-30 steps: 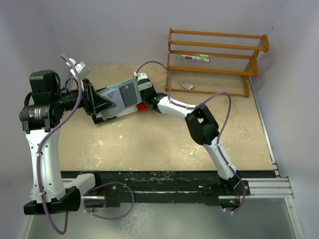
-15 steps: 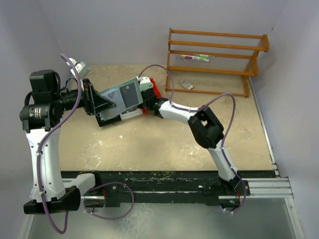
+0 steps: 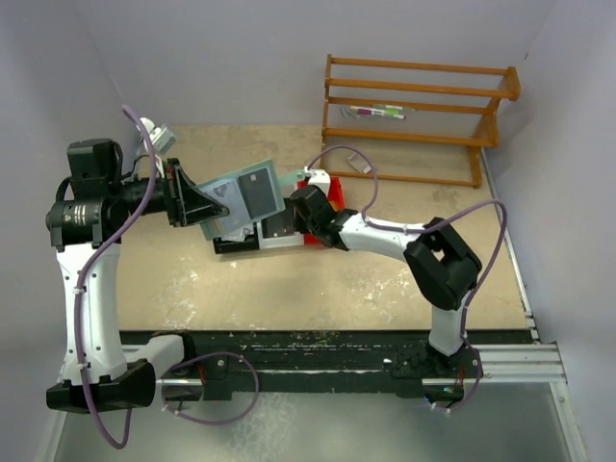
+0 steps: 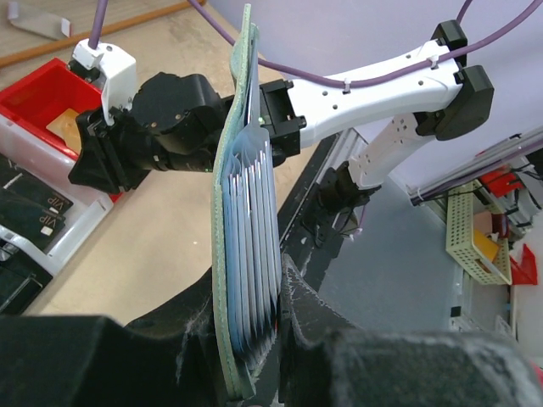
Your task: Take the credit cards out of the card holder
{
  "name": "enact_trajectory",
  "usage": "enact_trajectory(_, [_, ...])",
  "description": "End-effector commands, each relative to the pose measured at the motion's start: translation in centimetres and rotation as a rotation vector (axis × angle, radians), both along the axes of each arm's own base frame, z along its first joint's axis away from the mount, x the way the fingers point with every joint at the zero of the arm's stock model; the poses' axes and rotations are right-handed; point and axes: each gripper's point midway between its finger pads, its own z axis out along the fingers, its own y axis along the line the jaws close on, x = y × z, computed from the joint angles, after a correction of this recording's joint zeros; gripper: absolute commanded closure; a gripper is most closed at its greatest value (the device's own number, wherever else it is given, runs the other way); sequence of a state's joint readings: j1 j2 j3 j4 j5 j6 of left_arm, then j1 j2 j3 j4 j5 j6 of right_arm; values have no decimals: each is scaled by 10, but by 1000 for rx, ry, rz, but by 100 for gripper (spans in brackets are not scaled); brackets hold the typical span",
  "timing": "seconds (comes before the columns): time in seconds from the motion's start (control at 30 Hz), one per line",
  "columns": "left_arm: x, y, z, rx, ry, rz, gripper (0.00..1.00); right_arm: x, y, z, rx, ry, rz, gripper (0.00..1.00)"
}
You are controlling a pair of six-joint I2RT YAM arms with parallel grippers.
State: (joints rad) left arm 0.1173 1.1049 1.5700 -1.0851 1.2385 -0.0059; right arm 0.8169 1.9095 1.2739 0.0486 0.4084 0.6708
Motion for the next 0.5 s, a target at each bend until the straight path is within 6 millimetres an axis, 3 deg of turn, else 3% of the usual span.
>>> enact_trajectory(0.0, [-13,-7,6,-60,-6,-88,87,-14,7,33,131,18,20,74])
enact_trajectory(0.1, [-14,-8,3,-79,9,-121,87,-27,15,72,177,5,143,51])
enact_trajectory(0.23, [-16,-10,3,-115,16,-172,87,-54,14,136,293,-20,360,33])
enact_trajectory(0.33, [-15,-11,3,-146,27,-204,87,-77,-4,187,452,-57,560,28])
enact_trajectory(0.4, [-16,-12,4,-167,33,-225,87,-109,-19,228,594,-123,765,26])
enact_trajectory(0.47, [-16,-12,3,-178,38,-233,87,-142,-33,253,675,-179,960,25])
